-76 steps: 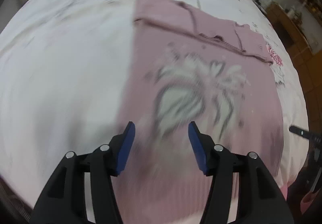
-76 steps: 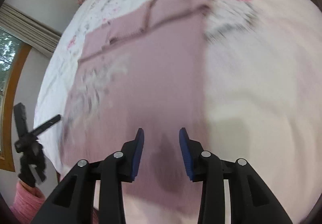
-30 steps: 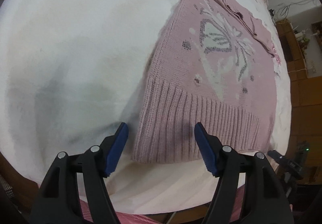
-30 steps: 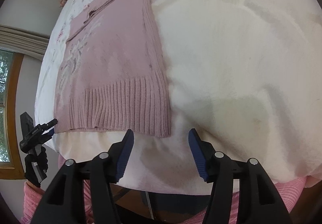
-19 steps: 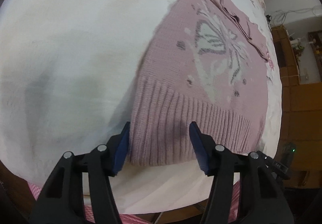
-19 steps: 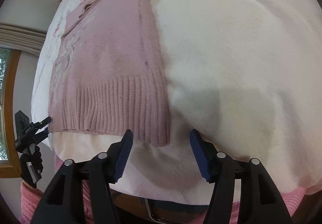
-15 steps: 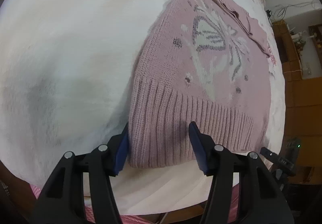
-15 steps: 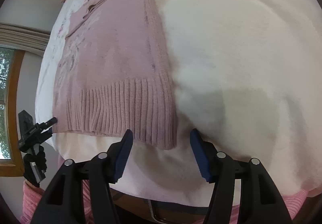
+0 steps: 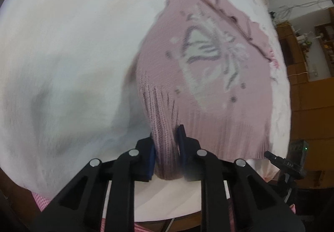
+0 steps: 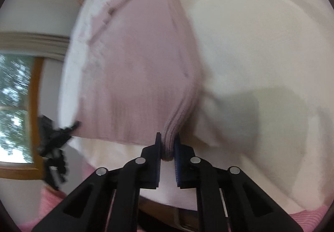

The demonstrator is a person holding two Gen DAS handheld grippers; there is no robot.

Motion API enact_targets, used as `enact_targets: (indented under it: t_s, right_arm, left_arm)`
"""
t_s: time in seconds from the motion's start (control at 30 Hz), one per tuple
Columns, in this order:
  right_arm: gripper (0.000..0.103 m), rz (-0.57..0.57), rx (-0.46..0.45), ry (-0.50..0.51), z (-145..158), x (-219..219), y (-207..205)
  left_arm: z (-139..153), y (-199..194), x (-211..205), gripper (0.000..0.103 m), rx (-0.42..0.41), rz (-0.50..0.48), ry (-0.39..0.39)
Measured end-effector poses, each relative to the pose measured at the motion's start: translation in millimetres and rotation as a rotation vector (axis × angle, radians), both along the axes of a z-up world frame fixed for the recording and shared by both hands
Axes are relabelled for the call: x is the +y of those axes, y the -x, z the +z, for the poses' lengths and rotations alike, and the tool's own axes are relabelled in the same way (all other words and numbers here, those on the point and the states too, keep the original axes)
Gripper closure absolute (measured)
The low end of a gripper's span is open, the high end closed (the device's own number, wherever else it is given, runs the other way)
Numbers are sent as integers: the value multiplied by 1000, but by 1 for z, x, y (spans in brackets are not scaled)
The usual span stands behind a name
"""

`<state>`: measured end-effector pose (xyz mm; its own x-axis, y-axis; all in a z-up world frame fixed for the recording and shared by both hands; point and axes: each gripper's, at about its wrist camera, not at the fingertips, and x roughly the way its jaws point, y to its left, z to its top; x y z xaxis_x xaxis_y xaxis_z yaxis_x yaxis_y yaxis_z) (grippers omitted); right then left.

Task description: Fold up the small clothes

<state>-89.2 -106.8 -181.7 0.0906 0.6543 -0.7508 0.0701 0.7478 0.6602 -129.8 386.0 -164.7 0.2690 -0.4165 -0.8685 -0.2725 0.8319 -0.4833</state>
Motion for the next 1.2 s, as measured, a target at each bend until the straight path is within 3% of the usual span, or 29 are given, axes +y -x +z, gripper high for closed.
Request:
enact_targets:
  t_s: [0.2, 0.37, 0.63, 0.8, 1.0, 1.1, 1.2]
  right_arm:
    - [93, -87, -63, -163, 43, -25, -32]
    - [93, -125, -100, -171, 68, -35, -77]
    - [93, -181, -58, -172, 61, -34, -147]
    - [93, -210, -25, -141, 45, -41, -180]
    - [91, -212, 20, -93, 19, -43, -205]
    - [81, -216, 14, -39, 17, -48, -207]
    - [80, -218, -20, -30, 24, -59, -201]
  left_arm:
    - [32, -30, 10, 92, -87, 42, 71]
    - [50, -72, 11, 92, -130, 46, 45]
    - [41, -133, 27, 93, -115, 127, 13]
    - [25, -159, 39, 93, -83, 158, -56]
    - [7, -181, 57, 95, -42, 217, -71]
    - [9, -179, 62, 92, -49, 220, -66]
    - [16, -173, 62, 86, -61, 177, -91]
